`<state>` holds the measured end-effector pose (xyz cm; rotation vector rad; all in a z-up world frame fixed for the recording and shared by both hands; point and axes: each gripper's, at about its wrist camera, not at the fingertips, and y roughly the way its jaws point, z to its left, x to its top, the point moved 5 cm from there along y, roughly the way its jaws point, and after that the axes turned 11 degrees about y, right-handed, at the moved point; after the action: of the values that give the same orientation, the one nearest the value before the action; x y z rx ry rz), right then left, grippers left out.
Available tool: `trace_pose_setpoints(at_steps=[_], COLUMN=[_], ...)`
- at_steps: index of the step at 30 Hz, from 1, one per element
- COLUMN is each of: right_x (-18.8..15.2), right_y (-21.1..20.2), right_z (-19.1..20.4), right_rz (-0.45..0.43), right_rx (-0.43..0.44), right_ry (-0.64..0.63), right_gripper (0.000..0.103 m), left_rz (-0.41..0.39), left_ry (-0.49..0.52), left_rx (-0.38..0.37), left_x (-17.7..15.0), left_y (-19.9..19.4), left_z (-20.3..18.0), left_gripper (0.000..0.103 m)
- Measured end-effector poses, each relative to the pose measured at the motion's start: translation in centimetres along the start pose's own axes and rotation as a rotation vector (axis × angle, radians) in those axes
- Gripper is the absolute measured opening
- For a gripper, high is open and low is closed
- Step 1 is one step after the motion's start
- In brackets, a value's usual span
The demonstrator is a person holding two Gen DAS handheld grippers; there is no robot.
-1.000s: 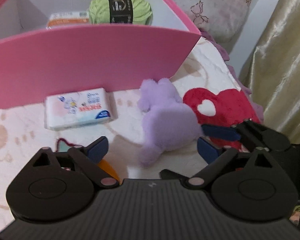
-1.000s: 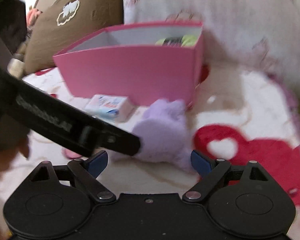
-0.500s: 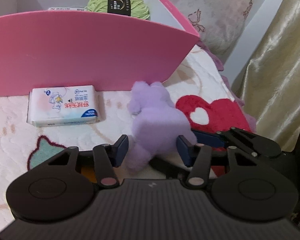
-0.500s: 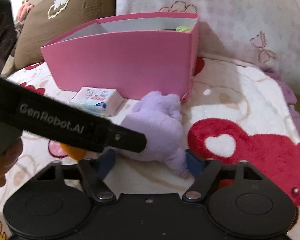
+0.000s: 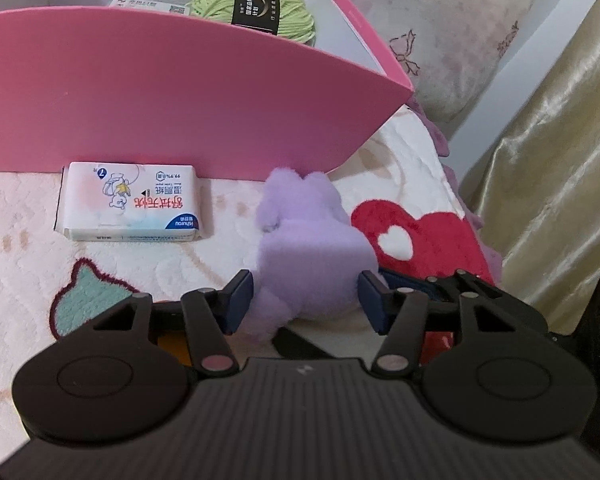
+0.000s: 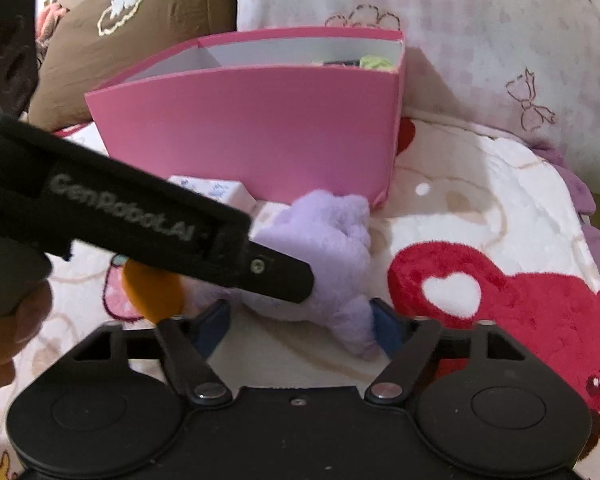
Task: Organize objects
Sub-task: 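Close the left tool on the lilac plush toy, then lift the plush toy with the left tool toward the pink box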
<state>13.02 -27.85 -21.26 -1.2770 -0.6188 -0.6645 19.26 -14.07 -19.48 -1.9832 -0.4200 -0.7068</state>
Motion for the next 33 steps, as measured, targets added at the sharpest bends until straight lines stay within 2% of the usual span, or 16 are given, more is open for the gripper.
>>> trace_pose_setpoints(at_steps=[4,14,22,29,33], right_x=[0.1,0.2,0.3,0.5,0.8], right_y=[0.6,-0.6,-2.4,-5.2,-6.8], right_z=[0.4,1.7,3.7,5.1,5.9], right_rz=[0.001,-0.019,0.013,0.062,0.053], right_rx=[0.022,0.026,0.041,0.06,0.072], right_ry=[0.006,-0.028,-0.051,0.006,0.016], right_gripper=[0.085,0.075,0.074,0.077,0.077], left_rz=[0.002,0.0,0.025,0.061,0.064], left_ry=[0.027,0.091,0.106,0.132,0.136], left_rx=[0.009,0.018,0.005,-0.025,-0.038], left_x=[0.0,-0.1,-0.8,-1.6,-1.7], left_y=[-0.1,-1.9,-4.5,-7.4,-9.2], left_z=[-0.2,-0.7,-0.9,-1.9,-2.5], left_gripper=[0.05,0.049,0.05,0.05,0.05])
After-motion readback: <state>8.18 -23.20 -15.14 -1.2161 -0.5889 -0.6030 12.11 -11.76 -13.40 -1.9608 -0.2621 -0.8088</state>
